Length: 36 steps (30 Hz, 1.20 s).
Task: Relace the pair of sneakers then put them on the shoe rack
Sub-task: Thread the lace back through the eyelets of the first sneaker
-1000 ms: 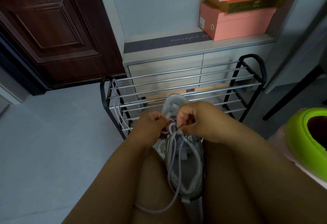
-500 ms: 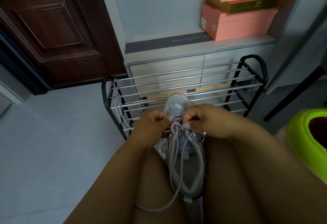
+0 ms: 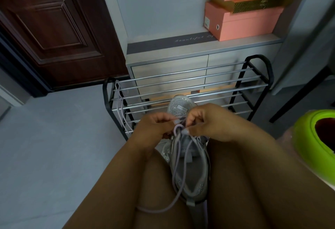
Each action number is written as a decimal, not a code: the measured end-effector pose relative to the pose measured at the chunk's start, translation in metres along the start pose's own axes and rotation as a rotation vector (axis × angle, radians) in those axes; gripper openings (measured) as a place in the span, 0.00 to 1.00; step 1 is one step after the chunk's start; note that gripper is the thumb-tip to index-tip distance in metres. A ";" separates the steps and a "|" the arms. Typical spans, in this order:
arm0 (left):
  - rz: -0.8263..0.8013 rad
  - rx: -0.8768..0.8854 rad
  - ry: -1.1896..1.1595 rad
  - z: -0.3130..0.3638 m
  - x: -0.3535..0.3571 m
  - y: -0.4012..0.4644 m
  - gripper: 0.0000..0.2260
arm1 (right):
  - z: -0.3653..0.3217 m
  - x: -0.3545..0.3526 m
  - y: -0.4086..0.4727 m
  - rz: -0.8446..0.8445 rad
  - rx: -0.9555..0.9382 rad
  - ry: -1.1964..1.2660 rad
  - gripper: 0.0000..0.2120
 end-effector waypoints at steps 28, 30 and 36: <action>-0.076 0.009 0.094 0.001 0.008 -0.006 0.09 | 0.006 0.000 0.000 -0.056 0.045 0.613 0.14; -0.079 0.073 0.192 0.005 0.009 -0.006 0.06 | 0.010 -0.002 0.003 0.023 0.089 0.572 0.16; -0.113 0.082 0.142 0.004 0.012 -0.007 0.09 | 0.014 -0.002 0.005 0.098 0.108 0.413 0.10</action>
Point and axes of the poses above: each hand's wrist, its own y-axis towards the middle knuckle, its own x-axis out of the palm, z = x × y, the point moved 9 cm from there along y, towards the middle knuckle, and after that the axes turned 5 degrees about z, right-handed, at the moved point
